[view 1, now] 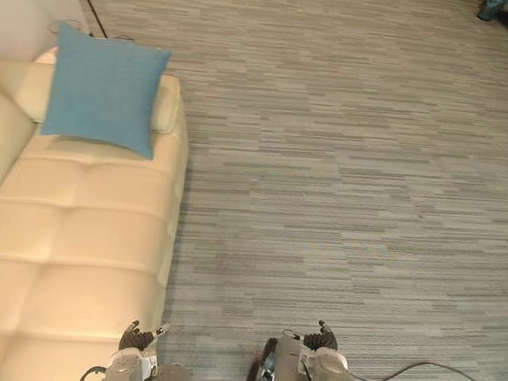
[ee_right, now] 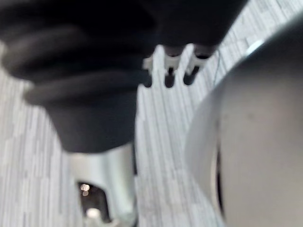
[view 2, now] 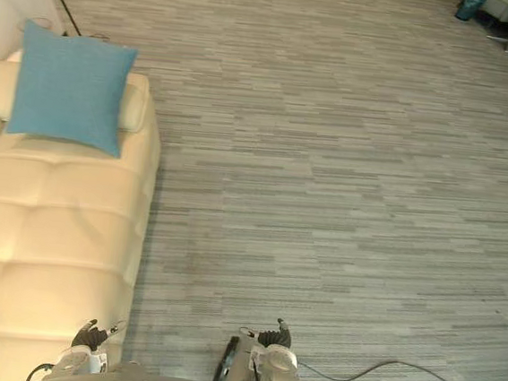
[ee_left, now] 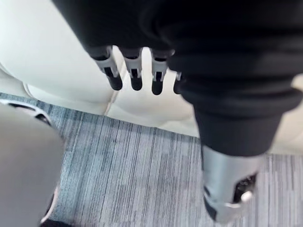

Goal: Pick up cushions and gather them together orderly.

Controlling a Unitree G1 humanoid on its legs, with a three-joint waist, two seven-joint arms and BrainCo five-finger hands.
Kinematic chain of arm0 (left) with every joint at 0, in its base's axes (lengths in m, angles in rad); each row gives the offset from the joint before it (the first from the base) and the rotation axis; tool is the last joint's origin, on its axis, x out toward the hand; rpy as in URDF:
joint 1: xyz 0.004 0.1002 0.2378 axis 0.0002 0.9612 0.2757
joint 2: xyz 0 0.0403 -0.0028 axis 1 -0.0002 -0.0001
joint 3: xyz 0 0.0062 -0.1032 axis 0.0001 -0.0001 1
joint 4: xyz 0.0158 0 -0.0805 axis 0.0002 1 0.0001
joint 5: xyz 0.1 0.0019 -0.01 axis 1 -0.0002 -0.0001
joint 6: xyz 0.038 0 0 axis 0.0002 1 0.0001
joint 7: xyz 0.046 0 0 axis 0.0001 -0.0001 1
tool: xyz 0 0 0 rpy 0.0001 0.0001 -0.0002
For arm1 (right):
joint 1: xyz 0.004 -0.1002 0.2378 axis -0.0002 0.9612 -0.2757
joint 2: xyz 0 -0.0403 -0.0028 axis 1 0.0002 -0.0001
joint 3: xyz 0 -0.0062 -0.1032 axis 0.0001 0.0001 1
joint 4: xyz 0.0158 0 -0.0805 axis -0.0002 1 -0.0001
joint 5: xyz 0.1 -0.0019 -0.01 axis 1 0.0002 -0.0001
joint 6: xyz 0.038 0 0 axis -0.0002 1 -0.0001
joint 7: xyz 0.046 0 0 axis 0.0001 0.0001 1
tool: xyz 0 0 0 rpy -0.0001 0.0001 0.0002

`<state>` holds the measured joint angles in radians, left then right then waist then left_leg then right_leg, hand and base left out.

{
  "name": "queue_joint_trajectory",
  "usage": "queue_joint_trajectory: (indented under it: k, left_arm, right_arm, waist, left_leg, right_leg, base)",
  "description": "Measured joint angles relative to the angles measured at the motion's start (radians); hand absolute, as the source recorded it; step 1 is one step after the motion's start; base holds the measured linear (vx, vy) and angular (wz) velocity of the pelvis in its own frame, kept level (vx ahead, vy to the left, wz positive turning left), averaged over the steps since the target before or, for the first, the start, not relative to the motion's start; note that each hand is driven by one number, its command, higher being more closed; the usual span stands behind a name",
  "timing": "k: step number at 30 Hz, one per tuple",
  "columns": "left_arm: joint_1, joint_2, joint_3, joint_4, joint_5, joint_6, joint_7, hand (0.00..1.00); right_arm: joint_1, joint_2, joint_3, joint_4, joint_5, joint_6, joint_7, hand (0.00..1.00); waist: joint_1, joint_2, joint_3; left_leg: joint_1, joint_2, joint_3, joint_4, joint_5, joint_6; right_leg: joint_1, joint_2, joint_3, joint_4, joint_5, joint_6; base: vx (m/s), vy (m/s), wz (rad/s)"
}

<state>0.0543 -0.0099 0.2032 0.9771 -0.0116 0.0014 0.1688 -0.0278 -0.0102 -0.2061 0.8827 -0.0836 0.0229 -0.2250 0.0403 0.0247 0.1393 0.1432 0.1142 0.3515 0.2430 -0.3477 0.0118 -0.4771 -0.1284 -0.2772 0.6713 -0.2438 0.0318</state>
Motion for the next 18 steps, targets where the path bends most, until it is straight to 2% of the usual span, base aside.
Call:
queue_joint_trajectory:
  k: [1, 2, 3, 4, 5, 6, 7, 8, 9, 10, 11, 14, 15, 16, 17, 18]
  left_arm:
    - [-0.008, 0.008, -0.022, 0.011, 0.005, 0.000, -0.001, 0.00]
    - [-0.010, 0.023, -0.039, 0.019, 0.011, 0.000, -0.001, 0.00]
    - [-0.010, 0.030, -0.042, 0.024, 0.016, 0.000, -0.001, 0.00]
    - [-0.025, 0.010, -0.040, 0.037, 0.019, 0.000, -0.002, 0.00]
    - [-0.040, -0.006, -0.033, 0.035, 0.026, -0.001, -0.001, 0.00]
    - [-0.040, -0.024, -0.008, 0.029, 0.027, -0.006, 0.000, 0.00]
    - [-0.040, -0.031, 0.006, 0.023, 0.027, -0.006, 0.001, 0.00]
    - [-0.037, -0.045, 0.043, 0.014, 0.028, -0.001, 0.000, 0.00]
    - [-0.036, -0.046, 0.058, 0.000, 0.035, -0.002, 0.000, 0.00]
    - [-0.035, -0.044, 0.062, -0.008, 0.036, -0.002, 0.000, 0.00]
    - [-0.032, -0.036, 0.058, -0.027, 0.043, -0.002, 0.000, 0.00]
    - [-0.020, -0.035, 0.050, -0.056, 0.048, -0.004, 0.000, 0.00]
    - [-0.022, -0.040, 0.051, -0.064, 0.048, -0.004, 0.000, 0.00]
    - [-0.023, -0.040, 0.052, -0.064, 0.048, -0.005, 0.000, 0.00]
    - [-0.029, -0.042, 0.051, -0.065, 0.050, -0.010, 0.000, 0.00]
    - [-0.029, -0.043, 0.050, -0.065, 0.054, -0.011, 0.000, 0.00]
  right_arm:
    - [-0.012, -0.007, 0.000, 0.003, 0.000, 0.001, -0.001, 0.00]
    - [0.003, -0.010, 0.000, 0.018, 0.003, 0.002, -0.002, 0.00]
    - [0.015, -0.013, -0.010, 0.037, 0.022, 0.000, 0.000, 0.00]
    - [-0.017, -0.036, -0.008, 0.043, 0.020, 0.004, -0.002, 0.00]
    - [-0.024, -0.049, -0.017, 0.042, 0.018, 0.003, -0.002, 0.00]
    - [-0.017, -0.047, -0.035, 0.040, 0.020, 0.002, -0.002, 0.00]
    - [-0.016, -0.045, -0.033, 0.037, 0.020, 0.002, -0.002, 0.00]
    - [-0.012, -0.042, -0.030, 0.036, 0.021, 0.003, -0.004, 0.00]
    - [-0.011, -0.036, -0.027, 0.037, 0.026, 0.003, -0.004, 0.00]
    - [-0.011, -0.033, -0.022, 0.036, 0.033, 0.002, -0.005, 0.00]
    - [-0.009, -0.027, -0.007, 0.037, 0.041, 0.002, -0.005, 0.00]
    - [-0.008, -0.022, -0.005, 0.036, 0.059, 0.002, -0.007, 0.00]
    - [-0.010, -0.013, -0.017, 0.035, 0.059, 0.002, -0.008, 0.00]
    - [-0.009, -0.010, -0.022, 0.035, 0.059, 0.003, -0.009, 0.00]
    - [-0.011, -0.004, -0.041, 0.035, 0.059, 0.003, -0.013, 0.00]
    - [-0.011, -0.003, -0.047, 0.036, 0.059, 0.003, -0.017, 0.00]
  waist:
    - [-0.009, 0.000, 0.002]
    - [-0.020, -0.019, 0.003]
    - [-0.027, -0.032, 0.005]
    - [-0.012, 0.024, 0.016]
    - [-0.018, 0.042, 0.024]
    - [-0.016, 0.054, 0.025]
    - [-0.017, 0.056, 0.025]
    - [-0.015, 0.058, 0.028]
    - [-0.002, 0.061, 0.037]
    - [0.005, 0.063, 0.040]
    - [0.014, 0.040, 0.056]
    - [0.020, 0.043, 0.053]
    - [0.032, 0.042, 0.053]
    - [0.035, 0.042, 0.053]
    - [0.043, 0.039, 0.054]
    - [0.047, 0.037, 0.054]
  left_leg:
    - [0.018, 0.003, -0.013, -0.023, 0.007, -0.012]
    - [0.041, -0.012, -0.048, -0.040, 0.013, -0.026]
    - [0.068, -0.017, -0.086, -0.044, 0.007, -0.040]
    - [0.075, 0.023, -0.120, -0.027, 0.021, -0.059]
    - [0.055, 0.032, -0.181, 0.041, 0.059, -0.084]
    - [0.016, 0.048, -0.216, 0.165, 0.093, -0.084]
    - [-0.021, 0.057, -0.228, 0.255, 0.121, -0.079]
    - [-0.138, 0.095, -0.262, 0.525, 0.211, -0.076]
    - [-0.230, 0.137, -0.263, 0.740, 0.200, -0.077]
    - [-0.257, 0.151, -0.253, 0.804, 0.189, -0.077]
    - [-0.323, 0.163, -0.215, 0.876, 0.166, -0.068]
    - [-0.428, 0.151, -0.138, 0.772, 0.125, -0.041]
    - [-0.464, 0.132, -0.083, 0.601, 0.111, -0.038]
    - [-0.472, 0.123, -0.072, 0.532, 0.111, -0.038]
    - [-0.479, 0.086, -0.054, 0.334, 0.126, -0.044]
    - [-0.476, 0.065, -0.050, 0.225, 0.155, -0.051]
  right_leg:
    - [-0.010, 0.023, 0.018, -0.154, 0.071, -0.001]
    - [0.020, 0.034, 0.050, -0.363, 0.209, -0.003]
    - [0.048, 0.033, 0.067, -0.400, 0.384, -0.046]
    - [0.053, 0.064, 0.056, -0.358, 0.349, -0.059]
    - [0.051, 0.064, 0.049, -0.297, 0.271, -0.061]
    - [0.066, 0.066, 0.039, -0.257, 0.216, -0.066]
    - [0.079, 0.068, 0.035, -0.245, 0.193, -0.068]
    - [0.131, 0.076, 0.021, -0.249, 0.152, -0.078]
    - [0.195, 0.098, 0.018, -0.260, 0.123, -0.092]
    - [0.225, 0.103, 0.018, -0.266, 0.110, -0.096]
    - [0.298, 0.104, 0.019, -0.283, 0.073, -0.102]
    - [0.400, 0.097, 0.017, -0.355, 0.053, -0.082]
    - [0.440, 0.088, 0.020, -0.397, 0.057, -0.066]
    - [0.452, 0.084, 0.020, -0.412, 0.057, -0.059]
    - [0.484, 0.069, 0.016, -0.442, 0.053, -0.040]
    - [0.496, 0.059, 0.015, -0.453, 0.047, -0.028]
  base:
    - [0.47, -0.217, 0.23]
    - [0.49, -0.240, 0.38]
    - [0.52, -0.244, 0.10]
    - [0.58, -0.284, 0.06]
    - [0.56, -0.269, -0.04]
    - [0.45, -0.227, 0.23]
    - [0.45, -0.210, 0.24]
    - [0.50, -0.209, 0.13]
    - [0.49, -0.191, 0.03]
    - [0.37, -0.108, -0.07]
    - [0.36, -0.083, 0.01]
    - [0.35, 0.001, 0.06]
    - [0.36, 0.081, -0.01]
    - [0.40, 0.134, 0.04]
    - [0.35, 0.135, 0.12]
    - [0.44, 0.199, 0.13]
